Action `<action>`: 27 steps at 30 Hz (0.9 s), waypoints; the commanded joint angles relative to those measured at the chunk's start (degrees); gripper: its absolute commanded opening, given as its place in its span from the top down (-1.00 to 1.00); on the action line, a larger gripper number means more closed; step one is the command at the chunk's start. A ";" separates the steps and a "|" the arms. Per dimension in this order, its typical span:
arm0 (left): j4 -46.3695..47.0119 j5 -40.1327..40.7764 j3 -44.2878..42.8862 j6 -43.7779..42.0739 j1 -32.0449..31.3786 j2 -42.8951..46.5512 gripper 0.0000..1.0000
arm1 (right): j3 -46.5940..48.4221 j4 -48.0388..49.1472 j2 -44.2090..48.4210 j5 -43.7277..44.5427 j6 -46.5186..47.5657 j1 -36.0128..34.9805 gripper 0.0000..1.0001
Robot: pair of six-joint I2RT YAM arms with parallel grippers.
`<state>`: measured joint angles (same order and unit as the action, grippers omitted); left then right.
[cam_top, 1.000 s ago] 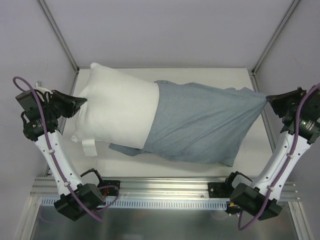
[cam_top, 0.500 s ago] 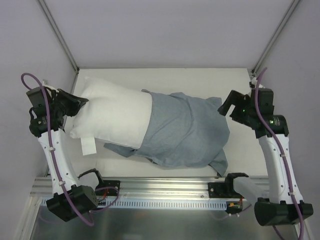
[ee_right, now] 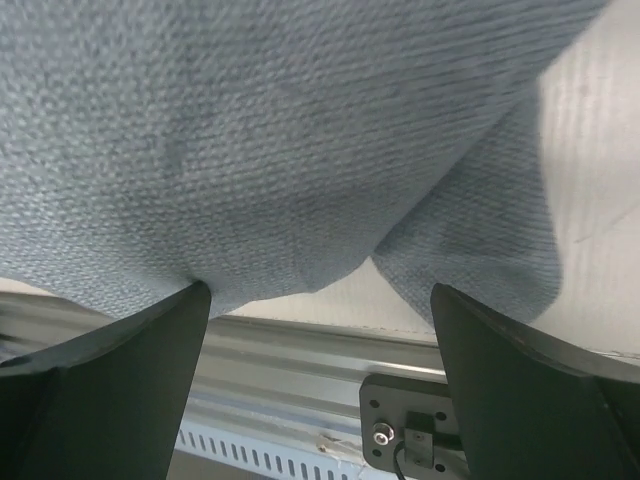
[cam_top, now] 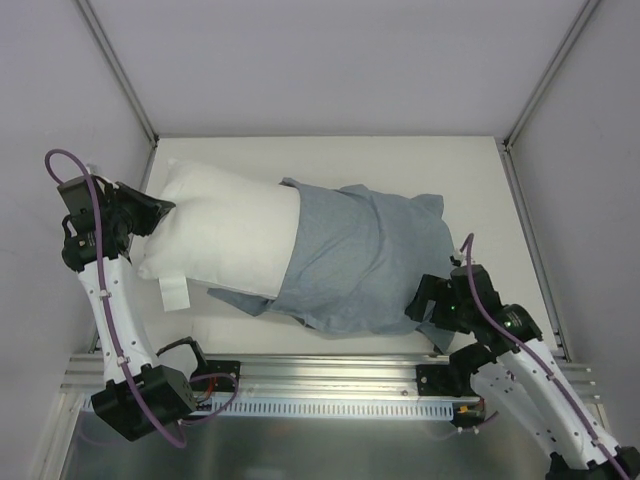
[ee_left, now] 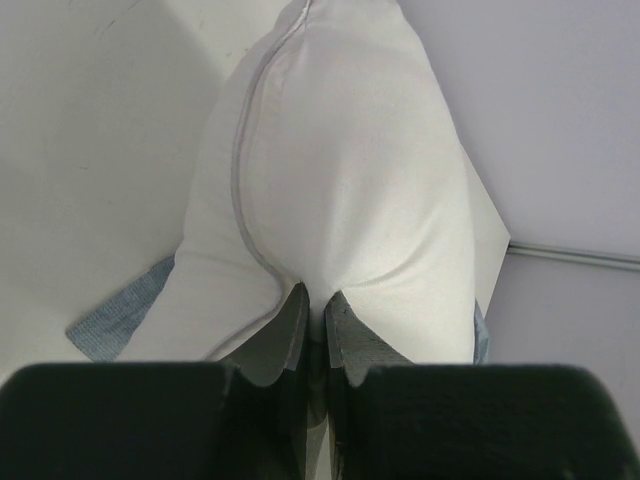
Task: Remove the pillowcase from the pillow
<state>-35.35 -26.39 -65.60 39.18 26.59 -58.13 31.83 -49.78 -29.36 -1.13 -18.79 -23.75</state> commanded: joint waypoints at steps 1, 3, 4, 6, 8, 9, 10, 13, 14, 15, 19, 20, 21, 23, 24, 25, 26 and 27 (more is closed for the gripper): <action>3.45 -0.33 -0.22 -0.33 -0.57 0.38 1.00 | -0.98 8.62 -3.48 3.56 -6.35 -7.70 -0.95; 3.45 -0.24 -0.31 -0.86 -0.57 0.56 1.00 | -1.07 11.36 -6.65 5.07 -7.58 -13.76 -0.97; 3.45 -0.33 -0.31 -0.95 -0.66 0.73 1.00 | -1.42 14.59 -10.32 6.21 -7.84 -15.61 -0.98; 3.45 -0.67 -0.31 -0.86 -0.57 0.74 1.00 | -1.69 17.68 -14.73 6.40 -8.90 -19.05 -0.97; 3.45 -0.85 -0.31 -0.95 -0.57 0.74 1.00 | -1.60 21.12 -20.80 6.75 -9.16 -20.19 -0.93; 3.45 -0.85 -0.40 -0.95 -0.66 0.82 1.00 | -1.43 21.82 -22.30 7.36 -9.42 -20.20 -0.83; 3.45 -0.77 -0.49 -1.12 -0.66 0.82 1.00 | -1.16 21.83 -24.05 8.93 -9.34 -20.20 -0.77; 3.45 -0.24 -0.93 -1.47 -0.57 0.74 1.00 | 0.85 18.06 -24.51 14.63 -8.82 -19.67 -0.25; 3.45 -0.15 -1.02 -1.47 -0.49 0.74 1.00 | 1.12 16.83 -23.56 15.53 -8.72 -18.10 -0.08; 3.45 -0.15 -1.45 -1.39 -0.49 0.56 1.00 | 1.56 14.65 -22.68 15.80 -8.55 -16.96 0.38; 3.54 0.11 -2.77 -0.68 -0.40 -0.23 1.00 | 1.47 9.54 -15.91 16.59 -4.53 -8.53 0.89; 3.45 0.29 -3.91 -0.68 -0.40 -0.58 1.00 | 1.91 8.31 -14.25 16.59 -3.46 -3.37 0.92; 3.45 0.46 -4.61 -0.86 -0.22 -1.28 1.00 | 3.05 6.12 -10.92 16.16 -1.97 -0.54 0.95; 3.36 0.12 -5.93 -0.60 0.56 -1.99 1.00 | 4.63 4.35 -8.09 14.23 1.90 8.51 0.99; 3.45 -0.06 -7.07 -0.33 1.09 -2.34 1.00 | 5.51 3.47 -6.95 13.35 3.13 10.98 0.99; 3.54 -0.32 -7.60 -0.16 2.23 -2.60 1.00 | 6.91 3.20 -5.80 11.52 3.66 13.61 0.99; 3.45 -1.37 -8.04 0.37 3.02 -2.69 1.00 | 7.62 3.20 -5.79 10.45 4.36 17.99 0.99; 3.45 -1.99 -8.57 0.55 3.99 -2.78 1.00 | 8.50 2.15 -5.79 10.18 4.20 19.60 0.99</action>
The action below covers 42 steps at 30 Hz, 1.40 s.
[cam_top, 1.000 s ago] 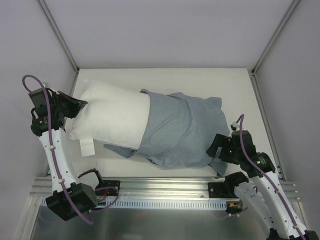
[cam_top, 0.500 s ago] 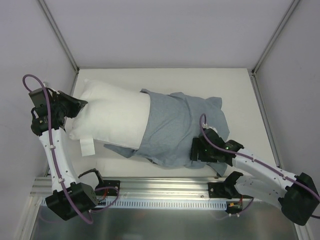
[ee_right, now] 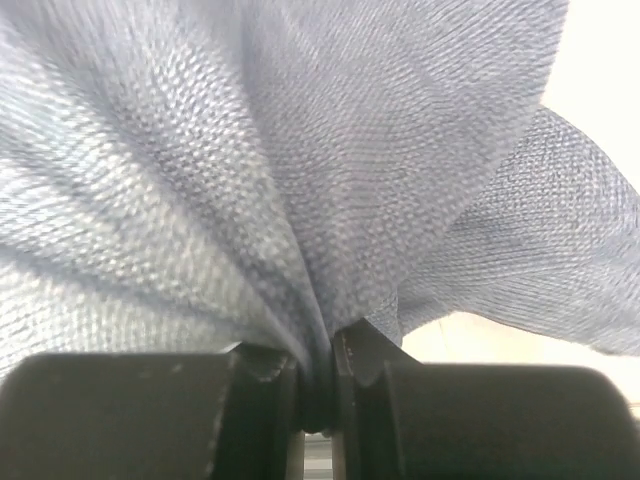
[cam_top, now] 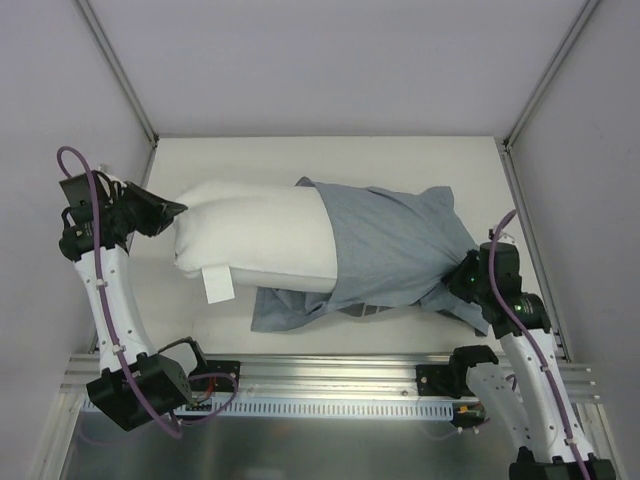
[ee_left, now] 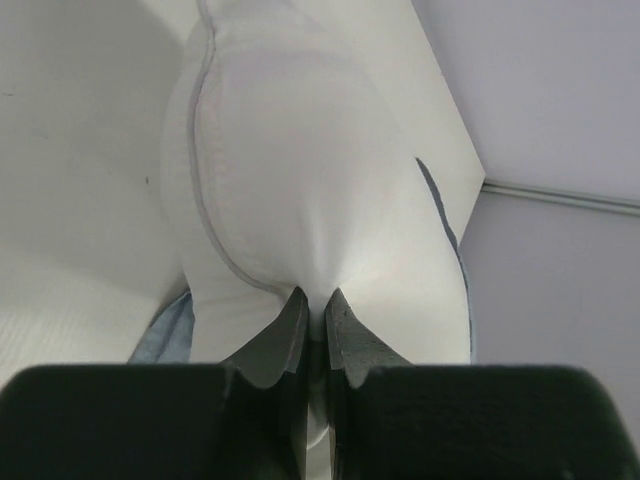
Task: Remove the pillowcase from the pillow
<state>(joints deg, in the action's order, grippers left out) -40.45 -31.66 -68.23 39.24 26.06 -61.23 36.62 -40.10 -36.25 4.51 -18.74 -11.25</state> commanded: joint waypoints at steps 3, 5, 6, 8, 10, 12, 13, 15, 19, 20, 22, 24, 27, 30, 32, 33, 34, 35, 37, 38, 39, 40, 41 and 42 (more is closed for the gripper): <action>8.54 1.17 -6.22 0.83 8.12 0.50 1.00 | 6.18 -7.89 0.74 4.45 3.54 10.80 0.97; 8.54 0.99 -5.78 0.40 8.92 0.59 1.00 | 7.49 -7.72 0.74 4.27 3.45 10.98 0.96; 8.54 0.46 -5.52 0.31 8.92 0.59 1.00 | 7.85 -7.80 0.57 4.62 3.19 10.98 0.94; 8.54 -0.68 -4.73 0.13 8.83 0.15 1.00 | 8.55 -7.63 -0.13 5.15 3.10 10.98 0.98; 8.63 -0.25 -4.37 -0.48 8.92 -0.03 1.00 | 9.08 -7.63 -1.18 6.64 3.27 10.98 0.99; 8.54 0.19 -4.28 -0.75 8.92 -0.64 1.00 | 9.70 -7.72 -1.45 8.92 3.54 10.98 0.99; 8.54 0.46 -4.20 -0.92 8.92 -1.16 1.00 | 9.78 -7.63 -1.46 9.02 3.54 12.98 0.98; 8.54 0.90 -4.11 -0.66 8.92 -1.78 1.00 | 10.05 -7.54 -1.89 7.45 3.54 14.32 0.95; 8.63 2.39 -3.32 -0.05 8.92 -2.58 1.00 | 8.74 -7.36 -3.48 6.12 3.36 15.99 0.83; 8.54 2.74 -2.88 -0.04 8.92 -2.84 1.00 | 8.12 -6.93 -3.56 5.69 3.10 16.25 0.81; 8.54 2.92 -2.70 -0.04 8.92 -3.19 1.00 | 5.93 -6.05 -3.56 3.84 2.92 16.78 0.79; 8.63 2.48 -2.44 -0.13 8.92 -3.63 1.00 | 4.78 -4.99 -3.83 1.83 2.05 17.22 0.78; 8.89 2.13 -2.26 -0.22 8.92 -3.54 1.00 | 2.76 -2.27 -4.27 -2.30 1.08 17.40 0.71; 8.89 2.04 -2.26 -0.75 8.92 -3.46 1.00 | 1.44 -1.21 -4.53 -3.37 0.73 17.40 0.68; 8.89 1.95 -2.44 -0.92 8.92 -3.28 1.00 | 1.35 -1.12 -4.36 -3.11 0.90 17.40 0.76; 8.89 1.78 -2.44 -0.84 8.92 -3.28 1.00 | 1.35 -1.12 -4.27 -3.19 1.07 17.40 0.75; 8.89 1.78 -2.52 -0.92 8.92 -3.37 1.00 | 1.26 -1.12 -4.09 -3.28 1.25 17.31 0.73; 8.89 1.69 -2.53 -0.84 8.92 -3.45 1.00 | 1.52 -1.12 -4.01 -3.54 1.43 17.40 0.58; 8.98 1.43 -2.53 -0.66 8.92 -3.37 1.00 | 1.61 -1.21 -3.83 -3.81 1.78 17.40 0.98; 8.89 1.43 -2.53 -0.66 8.83 -3.37 1.00 | 1.61 -1.13 -3.48 -3.90 1.87 17.40 0.99; 8.89 1.34 -2.44 -0.66 8.83 -3.28 1.00 | 1.44 -1.04 -3.04 -3.81 1.69 17.40 0.99; 8.89 1.34 -2.35 -0.66 8.83 -3.28 1.00 | 1.44 -0.60 -2.52 -3.55 1.52 17.40 0.99; 8.89 1.51 -2.26 -0.75 8.83 -3.28 1.00 | 1.44 -0.42 -1.99 -2.85 1.34 17.40 0.99; 8.89 1.60 -2.26 -0.92 8.83 -3.19 1.00 | 1.78 -0.42 -1.29 -0.58 1.25 17.40 0.99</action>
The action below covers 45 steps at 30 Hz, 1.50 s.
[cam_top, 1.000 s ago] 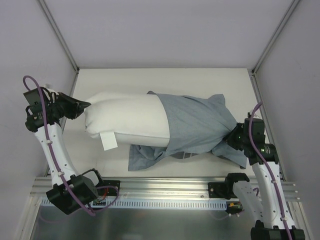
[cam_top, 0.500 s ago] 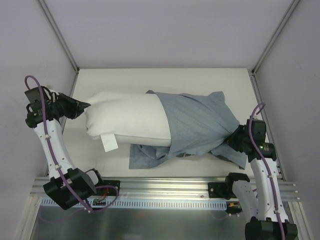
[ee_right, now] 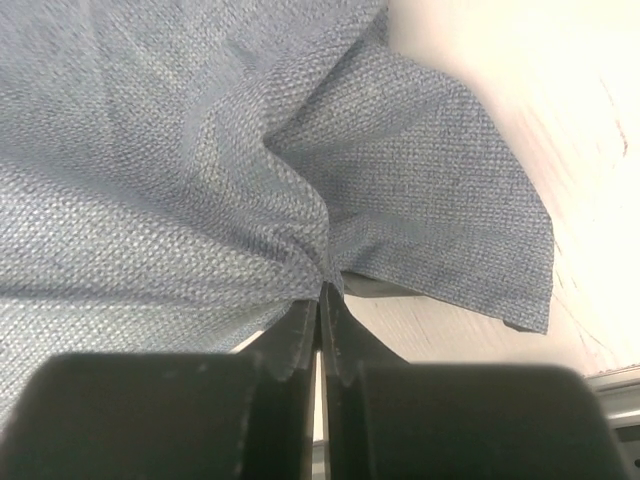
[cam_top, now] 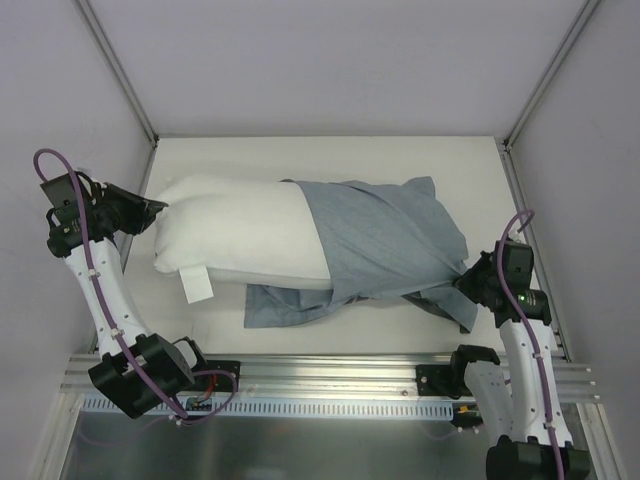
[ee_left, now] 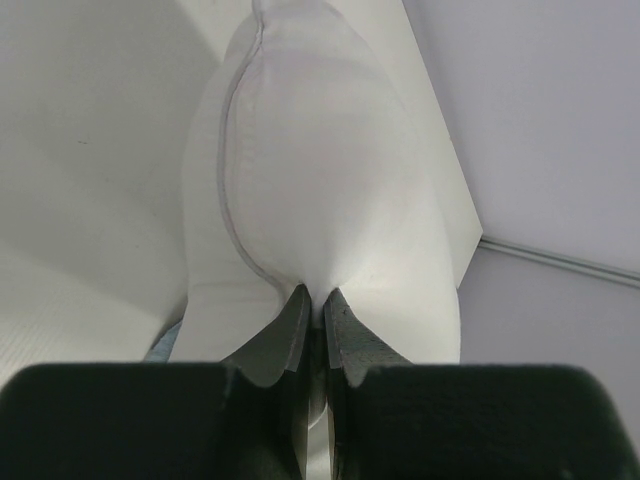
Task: Remove the pillowcase from the pillow
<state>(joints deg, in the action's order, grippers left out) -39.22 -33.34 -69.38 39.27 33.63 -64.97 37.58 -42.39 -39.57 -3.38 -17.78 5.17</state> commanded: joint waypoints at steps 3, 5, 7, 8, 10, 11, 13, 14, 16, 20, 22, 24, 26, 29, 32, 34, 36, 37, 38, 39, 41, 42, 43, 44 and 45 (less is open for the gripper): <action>7.67 3.28 -1.28 -0.86 1.27 0.37 1.00 | 2.75 1.44 1.00 10.05 0.38 1.77 0.99; 7.67 3.20 -1.45 -0.77 1.27 0.28 1.00 | 3.72 1.26 -0.15 11.11 0.12 2.91 0.99; 7.67 3.37 -1.89 -1.12 1.35 0.28 1.00 | 5.30 0.65 -1.29 12.69 -0.15 7.29 0.99; 7.67 3.63 -1.98 -1.21 1.35 0.37 1.00 | 5.74 0.56 -1.47 11.04 -0.24 9.83 0.99; 7.50 3.81 -2.42 -1.47 1.79 0.37 1.00 | 6.71 0.64 -1.65 7.79 -0.15 18.88 0.99; 7.49 3.55 -2.51 -1.30 1.97 0.20 1.00 | 7.15 0.56 -1.82 4.29 0.46 25.00 0.99; 7.41 3.11 -3.21 -1.03 2.32 -0.50 1.00 | 8.11 0.56 -2.44 -0.21 1.17 30.05 0.99; 7.49 2.93 -3.39 -0.77 2.23 -0.86 1.00 | 8.47 0.56 -2.70 -2.92 1.60 31.99 0.99; 7.49 1.79 -4.09 -0.60 2.23 -1.56 1.00 | 9.00 0.12 -2.88 -4.09 1.87 33.59 0.99; 7.49 1.35 -5.67 -2.95 -0.22 -2.70 1.00 | 5.59 2.13 0.01 -9.86 0.91 32.89 0.99; 7.49 1.88 -6.64 -4.28 -2.59 -3.49 1.00 | 3.91 3.10 1.25 -10.77 0.55 31.14 0.99; 7.41 1.62 -7.60 -5.86 -6.19 -4.20 0.82 | 2.06 2.93 2.65 -9.29 0.82 27.36 0.99; 7.23 1.61 -8.05 -6.57 -8.82 -4.81 0.43 | 1.27 2.40 3.44 -8.57 1.26 24.82 0.99; 6.27 4.24 -8.92 -8.06 -10.59 -3.59 -0.49 | 0.74 1.53 3.80 -9.63 2.40 22.88 0.98; 3.90 7.93 -10.68 -10.08 -11.57 -1.30 -0.82 | 1.70 0.29 3.71 -9.46 3.80 21.21 0.32; 2.14 10.74 -12.17 -11.84 -12.00 0.63 -0.85 | 2.76 -0.76 4.06 -8.58 4.59 20.41 -0.30; 1.26 11.19 -13.49 -12.98 -13.05 1.60 -0.86 | 4.42 -1.64 4.68 -8.49 4.95 19.97 -0.55; 0.82 11.19 -13.76 -13.86 -13.84 1.69 -0.86 | 5.04 -1.82 4.94 -8.14 5.04 19.62 -0.61; 0.03 11.19 -14.11 -14.13 -14.98 1.60 -0.86 | 5.65 -1.90 5.20 -8.05 4.69 18.83 -0.66; -0.06 11.46 -14.02 -14.39 -18.47 1.08 -0.86 | 6.36 -2.17 5.55 -7.96 4.42 18.39 -0.69; -0.68 13.82 -12.98 -14.66 -23.14 0.29 -0.85 | 8.64 -1.73 5.65 -8.05 3.63 16.47 -0.76; -0.68 16.88 -12.53 -14.57 -28.48 -0.94 -0.85 | 9.34 -1.56 5.65 -8.14 2.76 15.67 -0.77; -0.68 18.30 -12.09 -14.48 -31.05 -1.73 -0.85 | 10.05 -1.29 5.47 -7.70 2.49 14.79 -0.78; -0.68 21.27 -11.39 -14.39 -33.25 -3.39 -0.85 | 11.27 -0.77 5.30 -7.44 2.05 12.78 -0.82; -0.68 22.78 -11.21 -13.70 -35.89 -4.28 -0.86 | 11.89 -0.50 4.95 -7.09 1.87 11.72 -0.84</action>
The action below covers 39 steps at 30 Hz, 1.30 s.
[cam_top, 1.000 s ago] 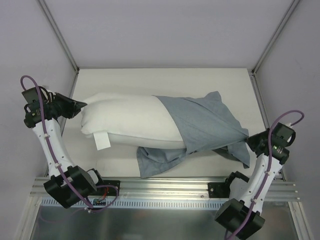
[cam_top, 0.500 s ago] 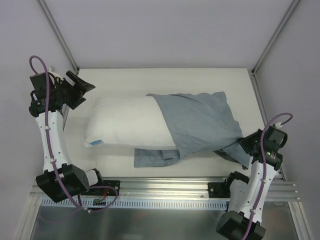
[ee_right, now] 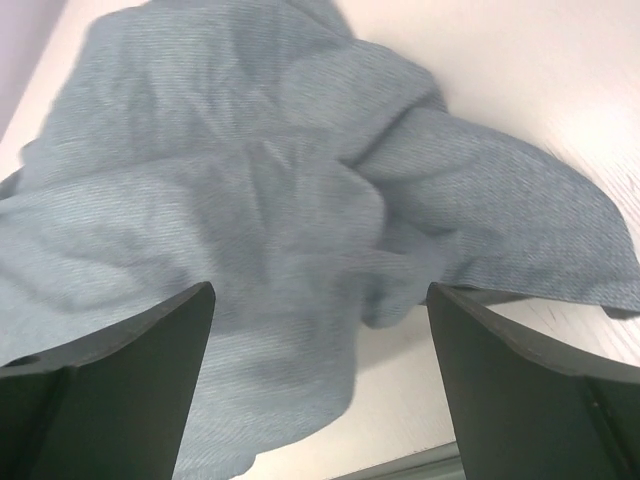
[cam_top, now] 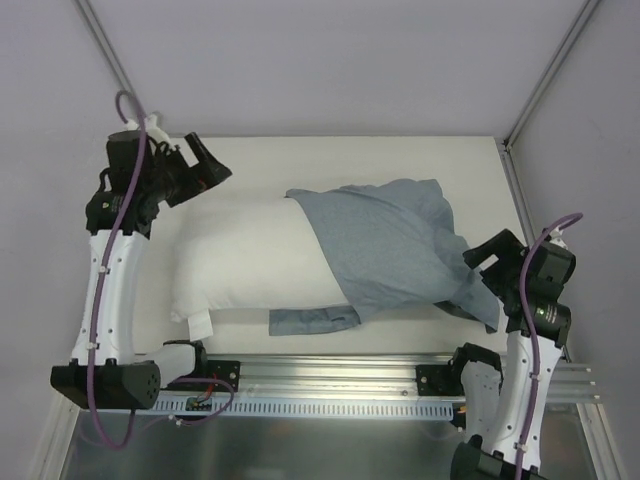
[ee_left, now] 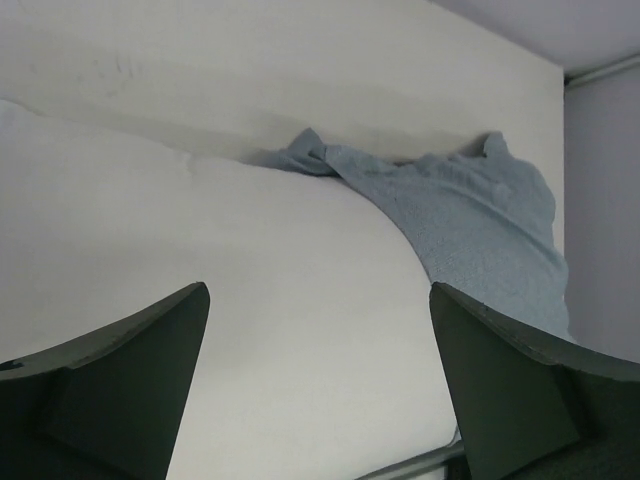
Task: Remove the pillowcase from the pillow
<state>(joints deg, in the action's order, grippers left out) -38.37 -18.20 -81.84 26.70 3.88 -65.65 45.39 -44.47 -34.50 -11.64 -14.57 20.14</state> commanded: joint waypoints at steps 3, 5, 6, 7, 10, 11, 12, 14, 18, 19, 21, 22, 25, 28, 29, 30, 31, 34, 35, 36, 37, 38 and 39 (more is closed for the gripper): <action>-1.45 11.93 1.51 -0.86 -11.78 -8.42 -0.86 | 6.73 1.58 -1.79 3.11 -1.60 -7.65 -0.87; -1.53 13.44 1.77 -0.60 -13.63 -12.02 -0.87 | 8.48 1.93 -2.94 4.86 -1.78 -11.16 -0.87; -1.53 14.49 1.86 -0.42 -14.24 -13.18 -0.87 | 9.10 1.84 -3.38 5.92 -1.78 -12.57 -0.87; -1.53 15.11 1.95 -0.42 -14.86 -14.32 -0.87 | 9.80 1.84 -3.73 7.93 -1.78 -15.37 -0.88; -1.53 17.14 3.52 -0.16 -17.58 -18.89 -0.87 | 12.26 2.63 -6.62 10.75 -1.61 -20.04 -0.88; -1.53 16.88 4.14 -0.07 -18.55 -20.64 -0.85 | 12.88 2.72 -8.72 11.19 -1.60 -21.53 -0.88; -1.62 16.36 5.11 0.28 -19.17 -21.10 -0.76 | 14.28 2.81 -9.96 12.68 -1.52 -22.94 -0.89; -1.36 16.26 7.83 0.46 -20.92 -21.63 -0.44 | 16.04 2.98 -14.25 14.79 -0.90 -27.16 -0.89; -0.74 13.72 12.05 0.20 -21.98 -19.97 1.00 | 22.47 2.46 -23.84 17.88 1.20 -34.03 -0.95; 0.04 12.67 13.80 0.11 -21.99 -19.00 1.00 | 25.86 1.85 -26.21 17.53 1.82 -35.68 -0.97; 1.01 11.52 15.74 0.54 -22.07 -15.40 1.00 | 29.39 1.32 -33.30 15.61 3.23 -37.36 -0.98; 1.63 11.34 18.19 0.63 -22.07 -13.73 1.00 | 32.98 0.36 -35.70 15.42 3.66 -37.98 -0.99; 2.95 10.90 21.37 0.55 -22.07 -7.32 1.00 | 39.94 -0.88 -44.05 14.89 5.07 -40.09 -0.99; 3.30 9.59 22.78 -0.24 -22.07 -5.46 1.00 | 46.62 -1.23 -51.87 13.49 6.04 -42.37 -0.99; 3.21 9.41 22.95 -0.42 -21.99 -5.37 1.00 | 48.38 -1.50 -53.90 12.96 6.13 -42.81 -0.99; 3.30 9.32 23.22 -0.42 -21.99 -5.28 1.00 | 49.96 -2.28 -55.83 12.78 6.22 -43.86 -0.99; 3.30 9.41 23.31 -0.42 -22.07 -5.02 1.00 | 52.85 -2.99 -59.50 12.96 6.22 -44.65 -0.99; 3.30 9.23 23.40 -0.68 -22.07 -4.32 1.00 | 55.07 -3.52 -64.19 12.78 6.22 -47.20 -0.85; 3.21 9.23 23.48 -0.77 -21.99 -4.05 1.00 | 55.42 -3.43 -64.72 13.74 6.31 -47.99 -0.72; 3.30 9.67 23.66 -0.94 -22.07 -3.44 1.00 | 55.60 -3.69 -64.90 14.79 5.70 -48.18 -0.35; 3.21 9.76 23.75 -1.29 -21.99 -3.09 1.00 | 55.08 -3.61 -64.12 16.63 5.34 -48.18 -0.11; 3.30 9.85 23.75 -1.38 -22.07 -2.82 1.00 | 54.46 -3.26 -63.42 17.78 4.99 -48.18 0.12; 3.21 9.93 23.75 -1.56 -22.07 -2.30 1.00 | 53.85 -2.30 -62.54 19.10 4.29 -48.18 0.53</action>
<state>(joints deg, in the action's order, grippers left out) -31.75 -5.67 -59.27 26.57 -17.30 -69.93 98.06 -46.19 -100.47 3.64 -8.93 -28.10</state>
